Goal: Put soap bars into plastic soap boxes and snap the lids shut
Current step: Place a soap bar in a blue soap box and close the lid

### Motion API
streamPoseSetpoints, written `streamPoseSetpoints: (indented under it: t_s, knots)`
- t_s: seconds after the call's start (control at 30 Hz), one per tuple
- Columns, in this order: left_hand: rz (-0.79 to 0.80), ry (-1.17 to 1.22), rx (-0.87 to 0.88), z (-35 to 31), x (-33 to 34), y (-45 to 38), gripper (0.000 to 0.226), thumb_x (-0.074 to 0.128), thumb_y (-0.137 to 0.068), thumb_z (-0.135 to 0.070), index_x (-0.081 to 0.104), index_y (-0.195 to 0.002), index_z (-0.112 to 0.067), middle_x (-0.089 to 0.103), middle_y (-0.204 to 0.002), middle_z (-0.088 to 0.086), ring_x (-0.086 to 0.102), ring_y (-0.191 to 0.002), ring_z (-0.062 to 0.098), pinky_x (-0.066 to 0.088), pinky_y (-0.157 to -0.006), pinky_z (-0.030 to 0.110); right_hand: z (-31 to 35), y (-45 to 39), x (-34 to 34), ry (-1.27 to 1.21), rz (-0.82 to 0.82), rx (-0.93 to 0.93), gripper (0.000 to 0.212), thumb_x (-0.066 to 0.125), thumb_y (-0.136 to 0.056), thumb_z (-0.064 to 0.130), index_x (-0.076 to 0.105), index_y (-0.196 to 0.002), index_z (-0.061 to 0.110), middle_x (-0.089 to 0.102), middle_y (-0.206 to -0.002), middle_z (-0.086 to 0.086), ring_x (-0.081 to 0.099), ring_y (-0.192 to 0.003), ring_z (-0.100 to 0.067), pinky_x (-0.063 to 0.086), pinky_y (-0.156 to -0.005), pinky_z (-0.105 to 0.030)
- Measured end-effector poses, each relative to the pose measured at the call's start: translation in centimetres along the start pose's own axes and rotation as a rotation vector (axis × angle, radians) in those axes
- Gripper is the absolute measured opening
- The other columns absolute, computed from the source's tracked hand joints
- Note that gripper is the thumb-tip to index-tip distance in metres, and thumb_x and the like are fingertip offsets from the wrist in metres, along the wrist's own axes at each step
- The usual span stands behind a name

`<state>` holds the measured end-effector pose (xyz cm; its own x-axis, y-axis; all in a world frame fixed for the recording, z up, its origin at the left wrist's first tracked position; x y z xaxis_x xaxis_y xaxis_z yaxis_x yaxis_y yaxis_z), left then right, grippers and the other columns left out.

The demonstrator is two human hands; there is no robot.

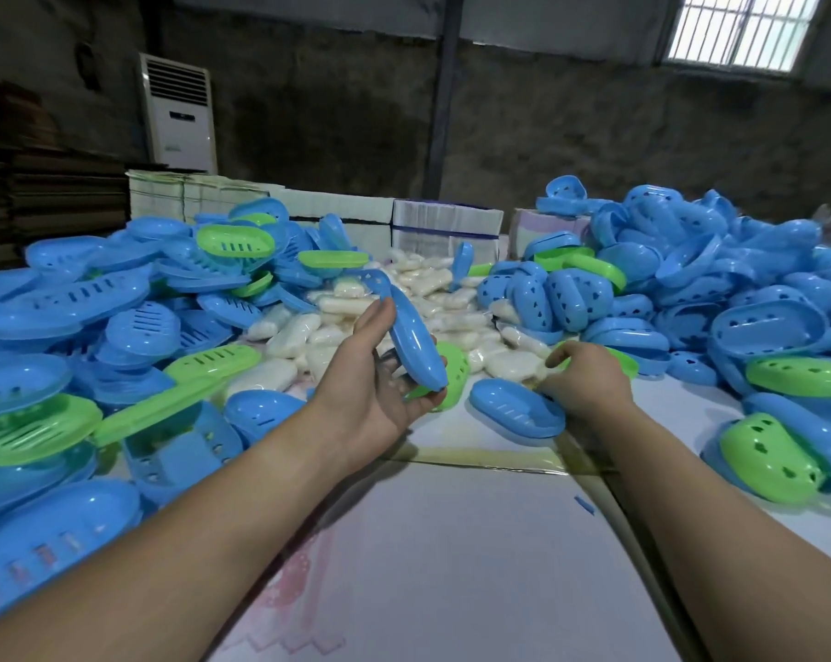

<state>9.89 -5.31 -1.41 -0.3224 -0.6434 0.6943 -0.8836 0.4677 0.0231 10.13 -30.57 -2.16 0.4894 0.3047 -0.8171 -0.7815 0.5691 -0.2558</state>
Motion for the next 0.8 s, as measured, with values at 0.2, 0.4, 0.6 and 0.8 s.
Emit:
streamPoseSetpoints:
  t_s: [0.2, 0.4, 0.6, 0.8]
  knots:
    - [0.1, -0.054, 0.067, 0.2, 0.0, 0.0, 0.065, 0.073, -0.078, -0.034, 0.051, -0.136, -0.053, 0.061, -0.119, 0.009, 0.07, -0.09, 0.029, 0.06, -0.08, 0.051, 1.4, 0.7, -0.8, -0.399, -0.088, -0.046, 0.032, 0.076, -0.072, 0.016, 0.068, -0.102, 0.026, 0.063, -0.103, 0.001, 0.06, -0.084, -0.018, 0.044, -0.073, -0.031]
    - [0.135, -0.14, 0.075, 0.6, 0.2, -0.2, 0.076, 0.076, -0.071, -0.028, 0.048, -0.136, -0.057, 0.063, -0.125, 0.009, 0.067, -0.1, 0.028, 0.063, -0.075, 0.048, 4.9, 3.5, -2.5, -1.024, 0.103, -0.134, 0.032, 0.079, -0.072, 0.002, 0.073, -0.091, 0.028, 0.067, -0.107, -0.004, 0.067, -0.089, -0.02, 0.055, -0.07, -0.033]
    - [0.144, -0.126, 0.087, 1.3, 0.2, -0.4, 0.071, 0.079, -0.068, -0.028, 0.055, -0.13, -0.052, 0.076, -0.114, 0.006, 0.069, -0.11, 0.029, 0.063, -0.075, 0.048, 7.8, 7.4, -1.9, -1.052, 0.258, -0.394, 0.031, 0.081, -0.072, 0.003, 0.076, -0.094, 0.024, 0.076, -0.095, 0.008, 0.071, -0.085, -0.009, 0.052, -0.069, -0.019]
    - [0.186, -0.109, 0.136, 1.1, -0.1, -0.3, 0.067, 0.074, -0.075, -0.029, 0.055, -0.138, -0.044, 0.079, -0.107, 0.003, 0.074, -0.104, 0.026, 0.063, -0.081, 0.049, 7.9, 7.7, -1.2, -1.036, 0.333, -0.477, 0.02, 0.072, -0.086, 0.007, 0.076, -0.102, 0.018, 0.077, -0.098, -0.001, 0.072, -0.091, -0.017, 0.055, -0.076, -0.023]
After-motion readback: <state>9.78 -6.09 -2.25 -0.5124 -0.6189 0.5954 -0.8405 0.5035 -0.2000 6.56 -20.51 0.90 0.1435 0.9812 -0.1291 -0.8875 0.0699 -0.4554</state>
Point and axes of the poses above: each hand's wrist, its own y-axis away from the middle knuckle, its own x-axis out of the palm, z = x × y, the point moved 1 cm from there along -y, towards the middle knuckle
